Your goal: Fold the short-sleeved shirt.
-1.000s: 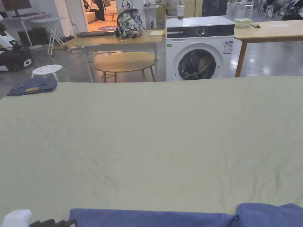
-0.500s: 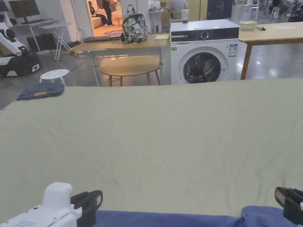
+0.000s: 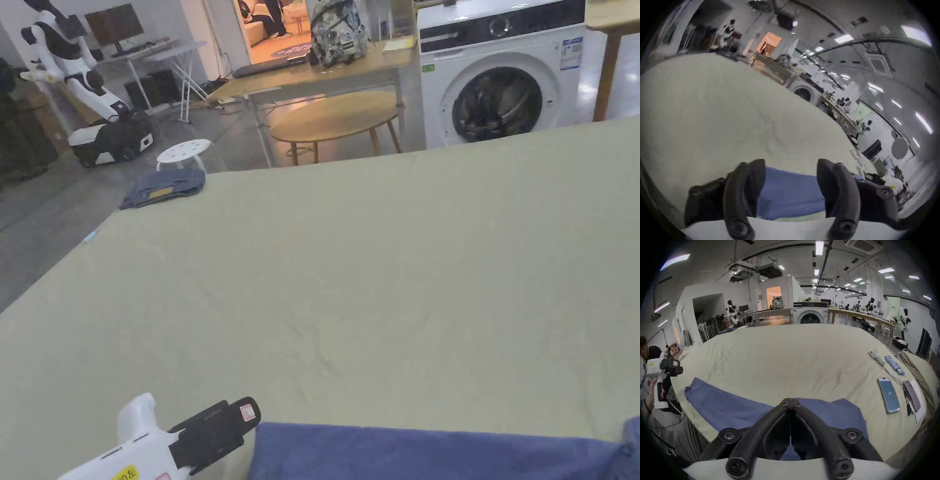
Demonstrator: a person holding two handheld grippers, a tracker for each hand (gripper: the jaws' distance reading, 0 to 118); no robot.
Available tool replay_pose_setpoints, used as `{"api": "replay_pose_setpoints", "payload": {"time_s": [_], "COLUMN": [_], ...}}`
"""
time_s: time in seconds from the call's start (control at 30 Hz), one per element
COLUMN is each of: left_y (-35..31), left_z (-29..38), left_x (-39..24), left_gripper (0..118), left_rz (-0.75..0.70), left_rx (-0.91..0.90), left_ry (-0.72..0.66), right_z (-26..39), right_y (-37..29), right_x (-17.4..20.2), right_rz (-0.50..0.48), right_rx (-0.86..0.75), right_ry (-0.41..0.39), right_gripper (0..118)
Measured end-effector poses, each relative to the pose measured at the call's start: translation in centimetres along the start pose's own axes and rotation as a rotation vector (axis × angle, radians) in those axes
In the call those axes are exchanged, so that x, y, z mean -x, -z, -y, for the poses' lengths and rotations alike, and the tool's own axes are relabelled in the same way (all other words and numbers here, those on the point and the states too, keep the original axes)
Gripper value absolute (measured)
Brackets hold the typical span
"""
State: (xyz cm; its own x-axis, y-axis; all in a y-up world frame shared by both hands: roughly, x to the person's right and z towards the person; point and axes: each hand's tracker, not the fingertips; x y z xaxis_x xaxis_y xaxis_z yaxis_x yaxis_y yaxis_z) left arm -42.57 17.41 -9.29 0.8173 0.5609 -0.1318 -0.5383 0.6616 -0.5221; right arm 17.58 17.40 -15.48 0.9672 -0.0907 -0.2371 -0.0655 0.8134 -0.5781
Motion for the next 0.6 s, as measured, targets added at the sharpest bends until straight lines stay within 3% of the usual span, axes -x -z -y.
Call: {"api": "replay_pose_setpoints", "payload": {"time_s": [0.07, 0.2, 0.3, 0.43, 0.47, 0.5, 0.53, 0.6], "left_y": [1.0, 3.6, 5.8, 7.3, 7.6, 8.2, 8.9, 8.0], "left_z": [0.6, 1.8, 3.1, 4.4, 4.6, 4.8, 5.0, 4.8], "left_x": [2.0, 6.2, 6.8, 4.8, 5.0, 4.9, 4.5, 2.8], "left_gripper": [68, 68, 68, 62, 57, 43, 8, 2], "left_rz": [-0.053, 0.119, 0.143, 0.302, 0.311, 0.327, 0.347, 0.365], "left_rx": [0.023, 0.112, 0.138, 0.14, 0.151, 0.171, 0.208, 0.184], "left_ry": [-0.014, -0.225, -0.25, -0.359, -0.369, -0.376, -0.399, -0.507], "right_z": [0.3, 0.5, 0.3, 0.2, 0.2, 0.2, 0.3, 0.4], "right_y": [-0.8, -0.9, -1.6, -2.3, -2.5, -2.6, -2.8, -3.2], "right_x": [-0.2, -1.8, -2.5, -2.6, -2.5, -2.5, -2.4, -2.3], "right_rz": [-0.001, 0.014, 0.014, 0.018, 0.022, 0.024, 0.025, 0.024], "right_rx": [0.012, 0.038, 0.034, 0.02, 0.019, 0.019, 0.019, 0.019], "right_ry": [0.049, 0.088, 0.119, 0.138, 0.138, 0.137, 0.136, 0.133], "right_gripper": [0, 0, 0, 0, 0, 0, 0, 0]}}
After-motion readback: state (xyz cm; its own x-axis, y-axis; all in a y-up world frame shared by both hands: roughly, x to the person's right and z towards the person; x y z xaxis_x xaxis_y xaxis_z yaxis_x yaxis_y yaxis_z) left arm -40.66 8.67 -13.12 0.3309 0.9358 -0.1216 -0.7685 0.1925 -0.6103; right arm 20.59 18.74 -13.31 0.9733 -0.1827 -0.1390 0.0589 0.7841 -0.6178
